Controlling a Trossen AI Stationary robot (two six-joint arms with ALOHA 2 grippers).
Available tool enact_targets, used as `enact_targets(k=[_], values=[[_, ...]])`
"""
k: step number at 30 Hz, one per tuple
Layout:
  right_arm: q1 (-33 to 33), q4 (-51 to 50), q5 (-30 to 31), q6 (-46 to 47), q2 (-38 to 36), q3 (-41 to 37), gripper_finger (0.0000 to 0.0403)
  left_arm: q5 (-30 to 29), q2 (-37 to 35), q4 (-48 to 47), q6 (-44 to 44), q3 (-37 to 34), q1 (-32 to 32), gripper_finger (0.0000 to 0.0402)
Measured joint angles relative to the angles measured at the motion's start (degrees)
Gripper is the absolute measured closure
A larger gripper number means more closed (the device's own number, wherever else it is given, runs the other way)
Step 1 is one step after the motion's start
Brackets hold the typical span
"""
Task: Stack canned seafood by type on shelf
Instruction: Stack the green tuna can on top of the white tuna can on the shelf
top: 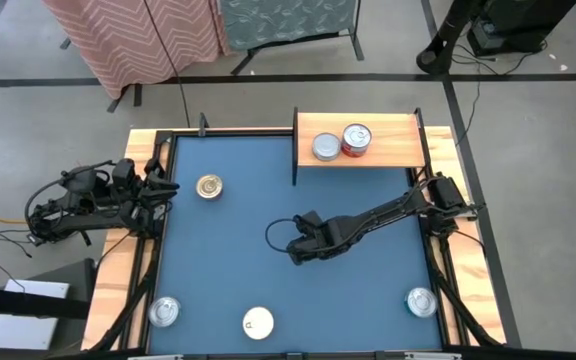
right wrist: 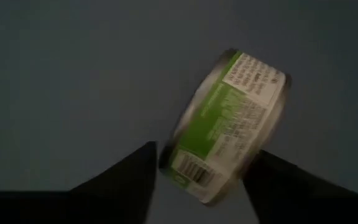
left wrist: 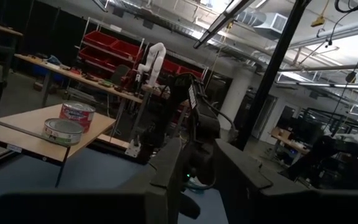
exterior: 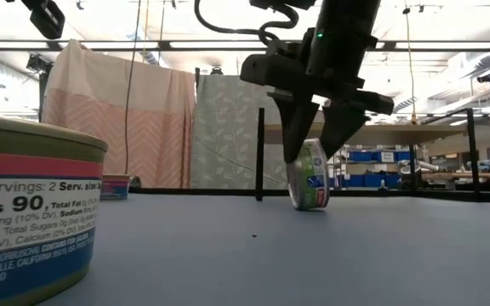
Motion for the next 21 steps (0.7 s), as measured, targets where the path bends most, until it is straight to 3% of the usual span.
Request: enact_targets(k=[4, 5, 16, 21], values=[[0.0, 0.4, -0.5, -1.7, 0.0, 0.0, 0.0256, 0.0, 0.0, -0.1, 0.0, 0.0, 0.0, 0.0307], [0.0, 0.5, -0.7, -2.1, 0.0, 0.0, 0.0261, 0.0, 0.0, -0.1, 0.0, 0.0, 0.0, 0.0307], [0.0, 0.2, -2.6, -5.8, 0.0, 0.2, 0.0261, 0.0, 0.0, -0.1, 0.1, 0.0, 0.0, 0.0307], [0.1, -2.5, -5.0, -10.5, 0.0, 3.8, 0.0261, 0.0, 0.0, -0.1, 0.1, 0.0, 0.0, 0.0307]])
